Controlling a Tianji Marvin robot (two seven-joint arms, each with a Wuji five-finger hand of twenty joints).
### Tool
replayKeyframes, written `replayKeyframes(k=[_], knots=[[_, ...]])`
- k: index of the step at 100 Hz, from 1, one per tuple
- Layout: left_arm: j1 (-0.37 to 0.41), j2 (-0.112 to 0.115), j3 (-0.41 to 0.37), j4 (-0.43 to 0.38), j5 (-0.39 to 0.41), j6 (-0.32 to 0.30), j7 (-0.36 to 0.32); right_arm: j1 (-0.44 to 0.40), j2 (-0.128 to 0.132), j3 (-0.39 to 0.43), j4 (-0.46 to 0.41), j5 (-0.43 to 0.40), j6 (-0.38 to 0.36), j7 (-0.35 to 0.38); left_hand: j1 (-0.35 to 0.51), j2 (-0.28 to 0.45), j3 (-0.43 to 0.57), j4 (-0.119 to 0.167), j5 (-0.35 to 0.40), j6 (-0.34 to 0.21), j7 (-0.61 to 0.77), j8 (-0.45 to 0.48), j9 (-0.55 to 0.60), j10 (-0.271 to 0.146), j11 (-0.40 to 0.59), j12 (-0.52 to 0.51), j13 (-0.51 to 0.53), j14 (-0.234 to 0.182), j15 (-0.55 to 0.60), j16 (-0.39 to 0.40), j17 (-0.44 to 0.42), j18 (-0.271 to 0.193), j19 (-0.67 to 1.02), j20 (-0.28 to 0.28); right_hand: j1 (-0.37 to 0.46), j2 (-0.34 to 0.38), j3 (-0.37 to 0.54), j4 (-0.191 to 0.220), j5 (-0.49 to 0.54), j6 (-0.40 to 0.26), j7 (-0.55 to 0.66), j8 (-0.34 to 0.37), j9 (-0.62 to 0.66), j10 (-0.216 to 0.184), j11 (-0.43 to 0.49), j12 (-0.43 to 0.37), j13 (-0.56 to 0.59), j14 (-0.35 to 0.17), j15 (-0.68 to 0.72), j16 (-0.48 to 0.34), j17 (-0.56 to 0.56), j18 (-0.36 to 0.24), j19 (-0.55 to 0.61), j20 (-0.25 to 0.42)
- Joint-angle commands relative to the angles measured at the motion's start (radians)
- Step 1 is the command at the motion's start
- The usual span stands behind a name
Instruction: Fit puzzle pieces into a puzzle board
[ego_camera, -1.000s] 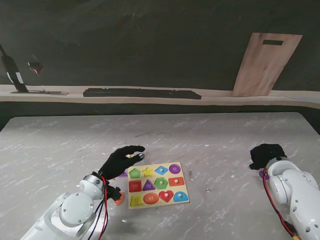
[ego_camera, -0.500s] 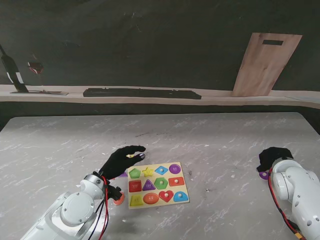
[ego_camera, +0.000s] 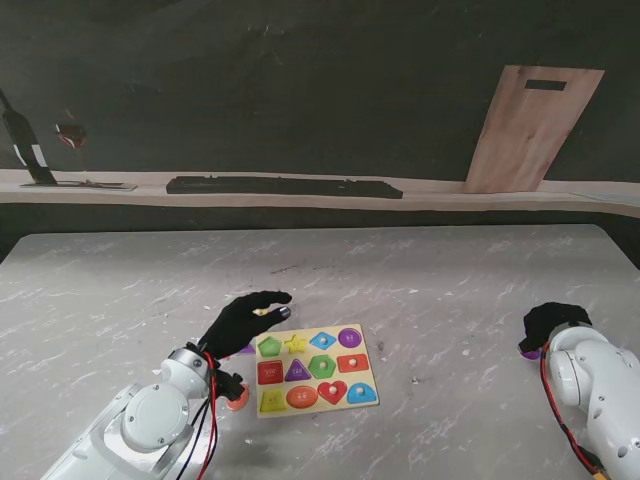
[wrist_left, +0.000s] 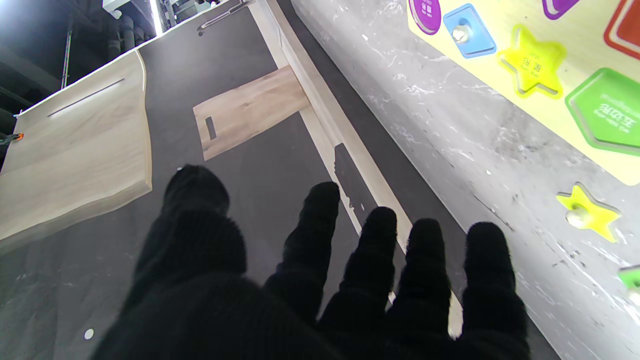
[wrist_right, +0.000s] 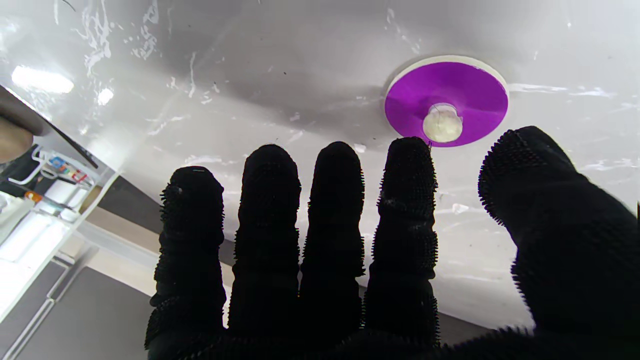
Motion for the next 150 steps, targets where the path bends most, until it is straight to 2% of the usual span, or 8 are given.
replayKeyframes(k=[1,61,88,103,116,134,150], knots=[[0.000,-0.001,0.003,-0.001,-0.004,0.004,-0.003,-0.004,0.004,-0.006,0.012,0.001,0.007,-0.003,0.014,0.027,-0.030,-0.012,0.017,-0.027,-0.012,-0.004,-0.002,-0.015,-0.007,-0.009,0.018,-0.017,-0.019,0.006,-0.012,0.005,0.001,0.014,0.017,-0.022,0.015,-0.029,0.042,-0.012,0.034,-0.008,0.026,0.022,0.011,0.012,0.020,0.025,0.029,0.016,0.007,0.043,0.032,0.020],[-0.001,-0.001,0.005,-0.001,-0.004,0.006,-0.005,-0.007,0.003,-0.014,0.029,0.014,0.024,-0.014,0.013,0.028,-0.030,-0.012,0.015,-0.028,-0.014,-0.005,-0.003,-0.016,-0.008,-0.009,0.018,-0.018,-0.019,0.006,-0.013,0.005,0.001,0.013,0.049,-0.019,0.013,-0.041,0.057,-0.051,0.085,-0.023,0.052,0.017,0.015,0.012,0.039,0.026,0.036,0.016,0.022,0.045,0.040,0.023],[-0.002,-0.001,0.005,-0.001,-0.003,0.008,-0.006,0.003,0.004,-0.036,0.051,0.029,0.039,-0.011,0.015,0.028,-0.030,-0.011,0.015,-0.028,-0.014,-0.005,-0.003,-0.017,-0.008,-0.010,0.017,-0.018,-0.020,0.006,-0.013,0.005,0.000,0.013,0.124,-0.001,0.028,-0.039,0.063,-0.087,0.133,-0.044,0.069,0.009,0.017,0.009,0.053,0.023,0.038,0.012,0.032,0.043,0.047,0.021],[-0.002,-0.001,0.005,-0.001,-0.003,0.008,-0.006,0.006,0.004,-0.046,0.063,0.041,0.046,-0.006,0.015,0.028,-0.030,-0.011,0.015,-0.026,-0.014,-0.005,-0.004,-0.014,-0.008,-0.010,0.017,-0.017,-0.020,0.006,-0.013,0.005,0.000,0.013,0.130,-0.007,0.039,-0.040,0.066,-0.088,0.137,-0.049,0.073,0.008,0.016,0.008,0.056,0.022,0.039,0.011,0.035,0.043,0.048,0.020],[-0.002,-0.001,0.005,-0.002,-0.003,0.008,-0.006,0.018,0.006,-0.069,0.084,0.054,0.059,-0.001,0.015,0.027,-0.030,-0.011,0.015,-0.028,-0.014,-0.004,-0.004,-0.016,-0.008,-0.009,0.017,-0.017,-0.020,0.006,-0.013,0.004,0.000,0.013,0.123,-0.020,0.046,-0.040,0.035,-0.087,0.128,-0.054,0.056,0.007,0.010,0.006,0.045,0.019,0.035,0.009,0.030,0.039,0.046,0.018],[-0.001,-0.001,0.004,-0.001,-0.001,0.006,-0.005,0.030,0.007,-0.092,0.104,0.062,0.077,-0.003,0.014,0.028,-0.030,-0.011,0.016,-0.026,-0.014,-0.004,-0.003,-0.016,-0.007,-0.009,0.017,-0.017,-0.019,0.007,-0.012,0.004,0.000,0.013,0.099,-0.082,0.080,-0.044,-0.030,-0.060,0.123,-0.040,0.000,0.017,0.014,0.010,0.015,0.008,0.028,0.009,0.014,0.030,0.041,0.016],[-0.003,0.000,0.005,-0.001,-0.003,0.008,-0.008,0.026,0.007,-0.092,0.099,0.057,0.078,0.003,0.014,0.027,-0.030,-0.011,0.016,-0.028,-0.013,-0.004,-0.002,-0.016,-0.007,-0.009,0.018,-0.017,-0.018,0.007,-0.012,0.004,0.001,0.014,0.091,-0.083,0.091,-0.045,-0.057,-0.067,0.124,-0.023,-0.016,0.018,0.020,0.013,0.007,0.005,0.027,0.010,0.008,0.026,0.040,0.017]])
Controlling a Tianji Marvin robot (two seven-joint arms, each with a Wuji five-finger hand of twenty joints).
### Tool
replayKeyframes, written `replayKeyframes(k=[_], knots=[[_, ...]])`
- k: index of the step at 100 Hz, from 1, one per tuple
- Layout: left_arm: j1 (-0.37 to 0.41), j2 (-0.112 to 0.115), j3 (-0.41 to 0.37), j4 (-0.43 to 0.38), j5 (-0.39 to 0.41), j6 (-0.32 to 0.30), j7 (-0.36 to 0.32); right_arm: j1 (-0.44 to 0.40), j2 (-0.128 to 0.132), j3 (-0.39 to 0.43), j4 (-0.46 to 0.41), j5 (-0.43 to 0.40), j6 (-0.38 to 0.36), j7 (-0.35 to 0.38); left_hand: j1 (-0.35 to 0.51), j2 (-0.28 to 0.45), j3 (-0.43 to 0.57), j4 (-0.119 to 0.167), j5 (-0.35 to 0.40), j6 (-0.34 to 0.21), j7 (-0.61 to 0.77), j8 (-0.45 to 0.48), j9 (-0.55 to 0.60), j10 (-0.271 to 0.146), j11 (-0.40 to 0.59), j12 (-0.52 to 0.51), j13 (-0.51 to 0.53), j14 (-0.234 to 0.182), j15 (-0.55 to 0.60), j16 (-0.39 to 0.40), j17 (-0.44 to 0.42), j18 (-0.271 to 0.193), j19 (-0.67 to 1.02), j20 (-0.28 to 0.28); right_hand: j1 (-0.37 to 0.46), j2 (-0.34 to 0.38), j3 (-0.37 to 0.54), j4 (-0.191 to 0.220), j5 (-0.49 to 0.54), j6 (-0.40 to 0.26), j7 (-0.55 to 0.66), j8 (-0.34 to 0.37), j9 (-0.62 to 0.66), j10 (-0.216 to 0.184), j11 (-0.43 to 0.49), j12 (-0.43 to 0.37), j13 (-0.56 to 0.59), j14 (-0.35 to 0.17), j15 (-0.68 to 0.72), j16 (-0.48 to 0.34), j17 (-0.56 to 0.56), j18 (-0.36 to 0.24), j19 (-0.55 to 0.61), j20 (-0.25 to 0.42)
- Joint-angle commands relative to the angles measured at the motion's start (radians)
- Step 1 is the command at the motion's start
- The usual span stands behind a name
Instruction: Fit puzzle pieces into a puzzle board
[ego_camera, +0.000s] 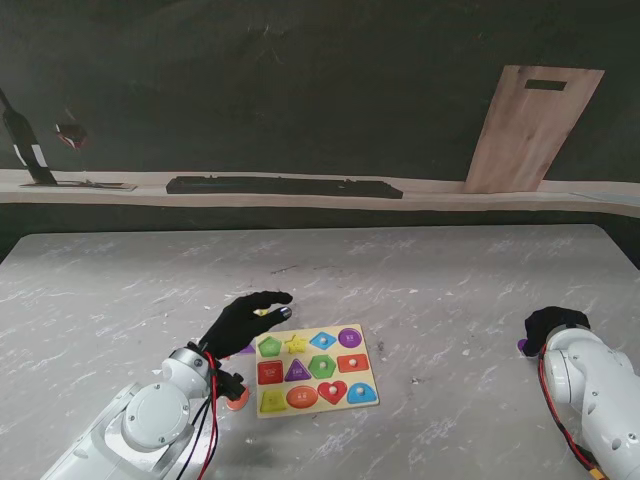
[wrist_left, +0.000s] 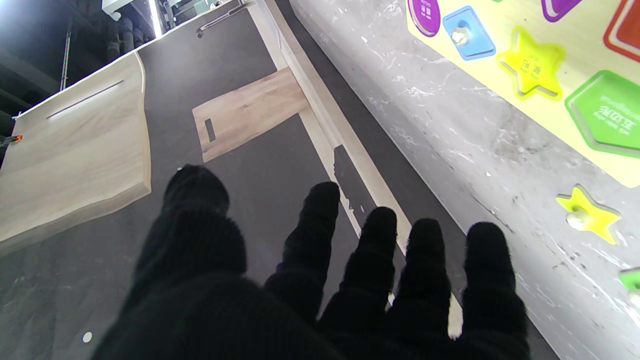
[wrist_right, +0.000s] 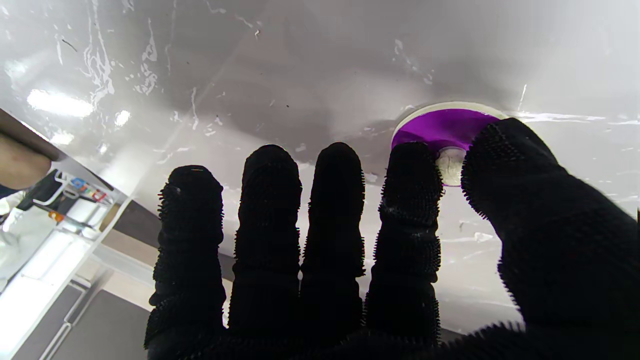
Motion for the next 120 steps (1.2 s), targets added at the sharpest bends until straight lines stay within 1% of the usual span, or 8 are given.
replayKeyframes(k=[1,13,22,45,64,89,110,120], knots=[[0.001,0.000,0.002,-0.001,-0.005,0.003,-0.005,-0.025,-0.005,-0.008,0.020,-0.008,-0.002,0.017,0.014,0.028,-0.031,-0.012,0.016,-0.028,-0.013,-0.004,-0.003,-0.016,-0.007,-0.009,0.018,-0.017,-0.018,0.007,-0.012,0.004,0.002,0.014,0.041,-0.027,0.025,0.019,-0.030,-0.045,-0.021,0.003,-0.014,0.019,0.021,0.008,-0.010,0.005,0.017,0.009,-0.010,0.016,0.029,0.016],[0.001,-0.001,0.002,-0.001,-0.004,0.002,-0.004,-0.025,-0.005,-0.004,0.021,0.006,-0.016,0.020,0.013,0.028,-0.030,-0.012,0.016,-0.028,-0.013,-0.004,-0.003,-0.015,-0.007,-0.009,0.018,-0.017,-0.018,0.007,-0.012,0.004,0.002,0.014,0.087,0.092,-0.005,0.035,-0.002,-0.090,-0.024,0.019,-0.007,0.027,0.017,0.003,-0.012,0.018,0.017,0.009,-0.017,0.022,0.029,0.021],[0.002,-0.001,0.001,-0.002,-0.003,0.002,-0.002,-0.026,-0.003,0.001,0.023,0.013,-0.042,0.027,0.013,0.027,-0.030,-0.011,0.017,-0.028,-0.012,-0.004,-0.003,-0.015,-0.007,-0.009,0.018,-0.017,-0.018,0.007,-0.012,0.005,0.002,0.014,0.106,0.106,0.003,0.041,0.031,-0.096,-0.030,0.003,0.013,0.026,0.005,-0.006,-0.009,0.026,0.014,0.008,-0.020,0.027,0.030,0.023],[0.002,-0.001,0.001,-0.003,-0.004,0.001,-0.002,-0.024,0.003,0.001,0.046,0.010,-0.132,-0.010,0.014,0.029,-0.030,-0.011,0.014,-0.027,-0.014,-0.004,-0.004,-0.016,-0.008,-0.009,0.017,-0.019,-0.019,0.006,-0.013,0.005,0.001,0.013,0.097,0.011,0.139,0.035,0.111,-0.110,-0.003,-0.004,0.062,0.019,0.007,-0.027,0.020,0.023,0.024,0.012,0.003,0.028,0.035,0.029],[0.004,-0.001,0.000,-0.004,-0.003,0.001,0.000,-0.025,0.003,-0.007,0.057,0.021,-0.155,-0.041,0.015,0.028,-0.030,-0.011,0.014,-0.026,-0.014,-0.004,-0.003,-0.015,-0.008,-0.009,0.017,-0.017,-0.020,0.006,-0.013,0.005,0.000,0.013,0.070,-0.033,0.161,0.055,0.128,-0.100,0.002,-0.015,0.079,0.011,0.016,-0.028,0.037,0.014,0.033,0.015,0.018,0.023,0.040,0.031],[0.004,-0.001,0.000,-0.006,-0.004,0.003,-0.001,-0.029,0.003,-0.023,0.067,0.039,-0.194,-0.074,0.014,0.028,-0.030,-0.011,0.015,-0.028,-0.014,-0.004,-0.004,-0.016,-0.008,-0.009,0.018,-0.017,-0.020,0.006,-0.013,0.005,0.000,0.013,0.077,-0.055,0.166,0.048,0.143,-0.106,0.020,-0.028,0.091,0.013,0.025,-0.029,0.047,0.011,0.039,0.017,0.028,0.023,0.040,0.031],[0.005,-0.001,0.000,-0.006,-0.003,0.003,0.000,-0.037,0.000,-0.023,0.067,0.053,-0.260,-0.133,0.015,0.029,-0.030,-0.011,0.015,-0.027,-0.014,-0.004,-0.004,-0.015,-0.008,-0.009,0.017,-0.018,-0.020,0.006,-0.013,0.005,0.001,0.014,0.044,-0.160,0.358,0.084,0.212,-0.121,0.073,0.036,0.121,0.032,0.106,0.022,0.067,0.000,0.121,0.057,0.029,0.034,0.067,0.064],[0.004,-0.001,0.000,-0.005,-0.003,0.003,-0.002,-0.042,-0.002,-0.021,0.060,0.050,-0.287,-0.169,0.015,0.027,-0.030,-0.011,0.017,-0.028,-0.012,-0.004,-0.002,-0.015,-0.007,-0.009,0.018,-0.017,-0.019,0.007,-0.012,0.005,0.001,0.014,0.039,-0.194,0.403,0.089,0.235,-0.115,0.082,0.051,0.136,0.039,0.122,0.033,0.074,-0.006,0.137,0.062,0.029,0.036,0.069,0.071]])
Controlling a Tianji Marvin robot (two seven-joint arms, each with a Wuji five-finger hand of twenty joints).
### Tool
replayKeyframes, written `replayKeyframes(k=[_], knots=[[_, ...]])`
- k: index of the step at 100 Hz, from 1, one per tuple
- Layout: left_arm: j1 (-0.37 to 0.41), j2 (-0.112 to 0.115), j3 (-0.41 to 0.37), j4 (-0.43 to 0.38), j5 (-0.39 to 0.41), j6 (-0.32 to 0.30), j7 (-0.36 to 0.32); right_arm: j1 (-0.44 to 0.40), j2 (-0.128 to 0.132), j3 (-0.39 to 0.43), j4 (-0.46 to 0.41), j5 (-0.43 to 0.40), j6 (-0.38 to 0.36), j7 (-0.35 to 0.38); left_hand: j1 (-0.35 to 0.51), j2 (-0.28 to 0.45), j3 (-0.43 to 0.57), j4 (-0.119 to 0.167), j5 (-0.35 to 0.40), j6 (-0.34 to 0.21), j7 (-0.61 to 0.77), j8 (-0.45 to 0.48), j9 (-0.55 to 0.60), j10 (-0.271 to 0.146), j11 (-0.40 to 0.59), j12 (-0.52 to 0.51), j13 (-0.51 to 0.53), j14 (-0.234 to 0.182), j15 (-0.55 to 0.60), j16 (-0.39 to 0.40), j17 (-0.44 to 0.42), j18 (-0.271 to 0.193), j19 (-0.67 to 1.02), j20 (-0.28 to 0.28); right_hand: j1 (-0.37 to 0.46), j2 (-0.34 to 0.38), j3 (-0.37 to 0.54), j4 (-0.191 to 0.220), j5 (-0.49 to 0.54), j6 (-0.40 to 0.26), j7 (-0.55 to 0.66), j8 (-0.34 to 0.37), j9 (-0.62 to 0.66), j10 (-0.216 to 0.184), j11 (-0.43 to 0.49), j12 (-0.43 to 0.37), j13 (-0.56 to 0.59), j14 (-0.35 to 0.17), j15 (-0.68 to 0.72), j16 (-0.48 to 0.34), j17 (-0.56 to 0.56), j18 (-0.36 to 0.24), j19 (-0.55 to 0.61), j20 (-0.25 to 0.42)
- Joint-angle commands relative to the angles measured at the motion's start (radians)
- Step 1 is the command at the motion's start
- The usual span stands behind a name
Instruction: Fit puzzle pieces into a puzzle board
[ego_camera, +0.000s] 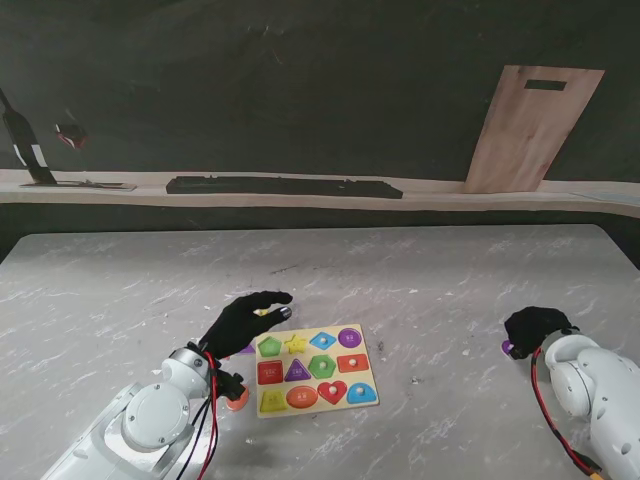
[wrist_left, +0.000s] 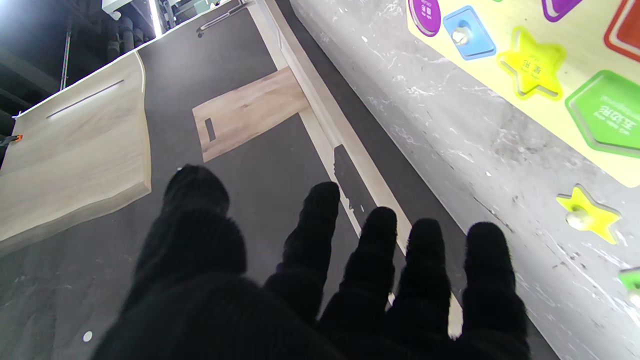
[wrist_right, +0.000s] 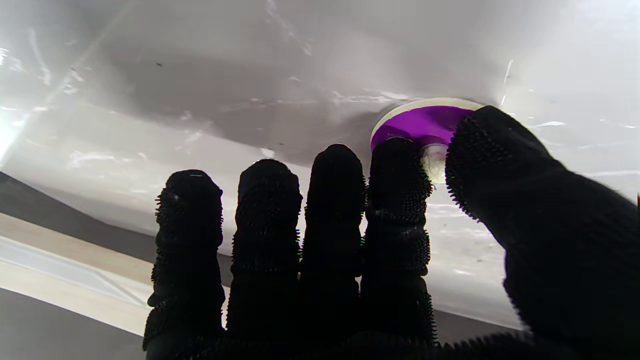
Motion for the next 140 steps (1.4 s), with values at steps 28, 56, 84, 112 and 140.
replayKeyframes(k=[28,56,84,112,140], knots=[[0.005,0.000,-0.001,-0.006,-0.001,0.003,-0.001,-0.056,-0.026,0.007,-0.040,-0.022,-0.071,-0.057,0.015,0.027,-0.030,-0.011,0.017,-0.028,-0.012,-0.004,-0.002,-0.015,-0.006,-0.009,0.018,-0.016,-0.018,0.007,-0.012,0.005,0.002,0.014,0.075,-0.038,0.162,0.097,0.154,-0.200,0.056,0.014,0.072,0.047,0.062,0.022,0.046,-0.006,0.067,0.022,0.014,0.040,0.047,0.039],[0.006,0.000,-0.002,-0.007,0.001,0.002,-0.001,-0.068,-0.033,0.013,-0.069,-0.016,-0.111,-0.101,0.015,0.029,-0.030,-0.011,0.015,-0.028,-0.013,-0.004,-0.004,-0.016,-0.007,-0.009,0.017,-0.018,-0.019,0.006,-0.013,0.004,0.002,0.014,0.073,-0.053,0.179,0.084,0.162,-0.193,0.058,0.011,0.080,0.051,0.069,0.021,0.053,-0.008,0.077,0.023,0.018,0.041,0.054,0.046],[0.007,0.000,-0.004,-0.007,0.001,0.001,-0.001,-0.055,-0.038,-0.013,-0.074,0.002,-0.131,-0.121,0.016,0.030,-0.030,-0.011,0.014,-0.028,-0.013,-0.005,-0.004,-0.016,-0.008,-0.010,0.016,-0.018,-0.021,0.006,-0.013,0.005,0.001,0.013,0.072,-0.054,0.180,0.080,0.165,-0.187,0.058,0.009,0.083,0.055,0.072,0.019,0.058,-0.009,0.083,0.022,0.022,0.042,0.058,0.049],[0.007,0.000,-0.004,-0.007,0.003,0.002,-0.001,-0.041,-0.052,-0.044,-0.072,0.039,-0.127,-0.184,0.017,0.029,-0.030,-0.011,0.016,-0.027,-0.014,-0.005,-0.004,-0.015,-0.008,-0.010,0.017,-0.017,-0.020,0.006,-0.013,0.004,0.000,0.013,0.070,-0.042,0.169,0.078,0.159,-0.194,0.056,0.011,0.079,0.050,0.071,0.017,0.058,-0.011,0.083,0.020,0.027,0.040,0.060,0.049],[0.006,0.000,-0.004,-0.007,0.002,0.003,-0.002,0.001,-0.072,-0.110,-0.071,0.125,-0.122,-0.177,0.017,0.028,-0.030,-0.011,0.017,-0.028,-0.013,-0.004,-0.002,-0.015,-0.007,-0.009,0.018,-0.016,-0.019,0.007,-0.012,0.004,0.002,0.014,0.074,-0.044,0.164,0.080,0.159,-0.188,0.053,0.008,0.084,0.058,0.072,0.016,0.063,-0.007,0.087,0.019,0.028,0.044,0.067,0.051]])
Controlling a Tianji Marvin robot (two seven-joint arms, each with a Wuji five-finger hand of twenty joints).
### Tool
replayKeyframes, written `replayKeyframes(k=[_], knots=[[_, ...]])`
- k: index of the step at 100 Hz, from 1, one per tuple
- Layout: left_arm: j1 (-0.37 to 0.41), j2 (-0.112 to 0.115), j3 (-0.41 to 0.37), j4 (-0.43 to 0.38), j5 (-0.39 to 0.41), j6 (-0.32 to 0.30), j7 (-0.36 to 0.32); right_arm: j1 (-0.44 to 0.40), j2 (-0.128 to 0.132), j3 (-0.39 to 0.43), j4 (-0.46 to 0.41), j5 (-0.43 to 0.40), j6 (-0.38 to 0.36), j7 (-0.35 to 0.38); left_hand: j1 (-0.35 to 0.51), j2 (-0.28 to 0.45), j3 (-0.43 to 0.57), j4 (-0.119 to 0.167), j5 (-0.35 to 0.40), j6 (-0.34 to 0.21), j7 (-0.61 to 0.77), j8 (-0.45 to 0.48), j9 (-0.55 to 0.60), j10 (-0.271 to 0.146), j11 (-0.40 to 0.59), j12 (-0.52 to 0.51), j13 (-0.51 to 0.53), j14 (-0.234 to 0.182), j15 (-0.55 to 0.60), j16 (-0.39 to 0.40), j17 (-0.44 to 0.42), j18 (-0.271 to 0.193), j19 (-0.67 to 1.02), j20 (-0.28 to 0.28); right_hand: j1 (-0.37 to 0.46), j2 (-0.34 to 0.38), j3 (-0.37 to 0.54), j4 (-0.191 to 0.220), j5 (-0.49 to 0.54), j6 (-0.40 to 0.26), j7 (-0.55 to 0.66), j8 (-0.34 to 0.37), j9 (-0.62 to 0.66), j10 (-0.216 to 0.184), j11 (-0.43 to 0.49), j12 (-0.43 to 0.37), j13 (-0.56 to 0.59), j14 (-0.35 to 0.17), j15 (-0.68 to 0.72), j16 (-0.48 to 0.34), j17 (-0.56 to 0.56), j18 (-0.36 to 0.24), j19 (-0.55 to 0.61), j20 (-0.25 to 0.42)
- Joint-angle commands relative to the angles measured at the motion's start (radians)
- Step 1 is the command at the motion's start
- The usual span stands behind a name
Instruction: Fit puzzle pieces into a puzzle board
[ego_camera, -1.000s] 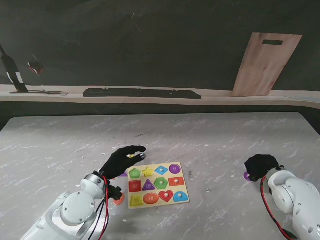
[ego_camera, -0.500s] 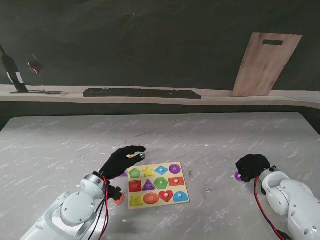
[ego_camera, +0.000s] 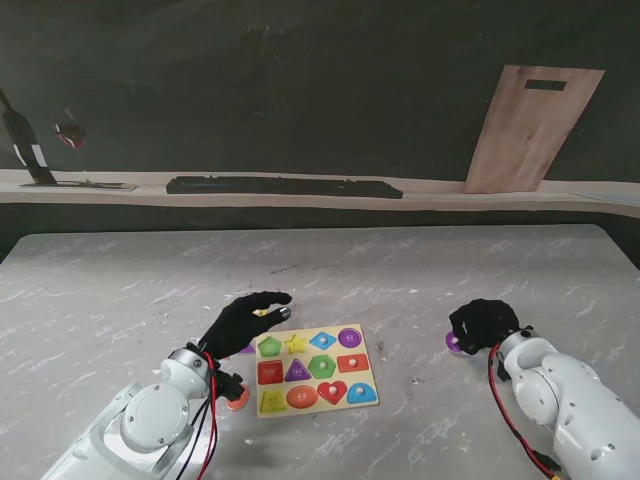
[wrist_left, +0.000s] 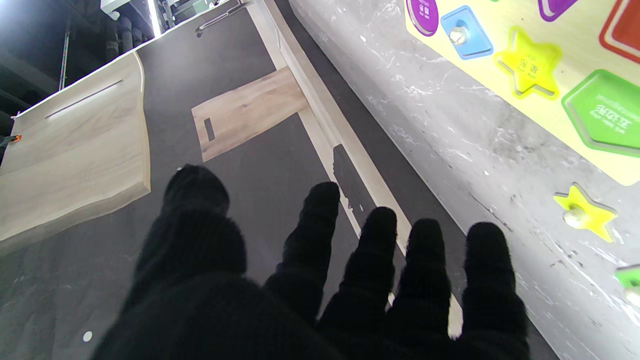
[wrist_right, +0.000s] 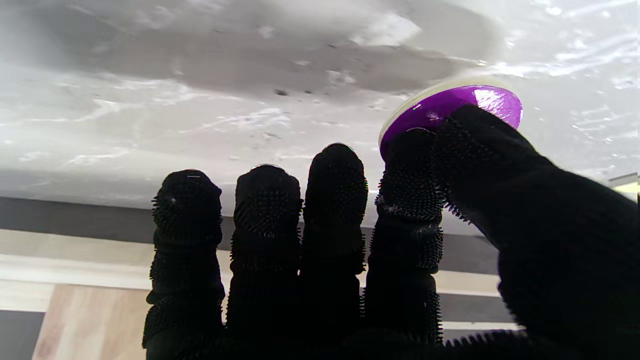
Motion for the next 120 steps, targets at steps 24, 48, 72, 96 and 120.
replayKeyframes(k=[24,48,72,96,120], knots=[[0.006,-0.001,-0.003,-0.007,0.001,0.003,0.001,0.099,-0.037,-0.139,0.022,0.102,0.003,0.040,0.016,0.028,-0.030,-0.011,0.018,-0.026,-0.012,-0.004,-0.002,-0.015,-0.006,-0.009,0.018,-0.017,-0.017,0.007,-0.012,0.004,0.003,0.014,0.056,0.010,0.079,0.060,0.067,-0.110,0.042,0.007,0.030,0.043,0.032,0.006,0.028,-0.006,0.037,0.015,0.003,0.032,0.044,0.017],[0.009,-0.001,-0.007,-0.011,0.001,0.004,0.003,0.180,-0.063,-0.269,0.051,0.193,0.026,0.040,0.017,0.029,-0.030,-0.011,0.017,-0.025,-0.012,-0.004,-0.003,-0.015,-0.006,-0.009,0.017,-0.018,-0.017,0.007,-0.013,0.003,0.003,0.014,0.058,0.013,0.076,0.062,0.067,-0.107,0.040,0.008,0.029,0.044,0.031,0.006,0.028,-0.003,0.038,0.015,0.004,0.034,0.048,0.019],[0.011,-0.001,-0.009,-0.012,-0.003,0.006,0.003,0.240,-0.099,-0.389,0.071,0.297,0.071,0.035,0.017,0.030,-0.030,-0.011,0.016,-0.027,-0.014,-0.005,-0.004,-0.016,-0.007,-0.010,0.016,-0.017,-0.019,0.006,-0.012,0.004,0.003,0.013,0.059,0.015,0.071,0.062,0.065,-0.104,0.037,0.008,0.030,0.050,0.030,0.005,0.030,0.001,0.041,0.014,0.005,0.037,0.053,0.019],[0.015,-0.002,-0.014,-0.014,-0.002,0.004,0.007,0.286,-0.126,-0.481,0.099,0.360,0.096,0.033,0.018,0.030,-0.031,-0.012,0.017,-0.026,-0.014,-0.005,-0.003,-0.016,-0.007,-0.010,0.017,-0.017,-0.019,0.005,-0.013,0.004,0.002,0.013,0.059,0.020,0.067,0.062,0.063,-0.103,0.036,0.008,0.029,0.051,0.030,0.004,0.031,0.002,0.043,0.013,0.005,0.039,0.058,0.018],[0.018,-0.001,-0.017,-0.015,-0.001,-0.001,0.006,0.321,-0.149,-0.547,0.128,0.405,0.137,0.031,0.019,0.030,-0.030,-0.012,0.019,-0.026,-0.013,-0.005,-0.001,-0.015,-0.006,-0.010,0.019,-0.016,-0.018,0.006,-0.012,0.004,0.002,0.013,0.060,0.025,0.062,0.064,0.057,-0.102,0.036,0.006,0.029,0.054,0.032,0.002,0.033,0.003,0.046,0.011,0.007,0.043,0.065,0.017]])
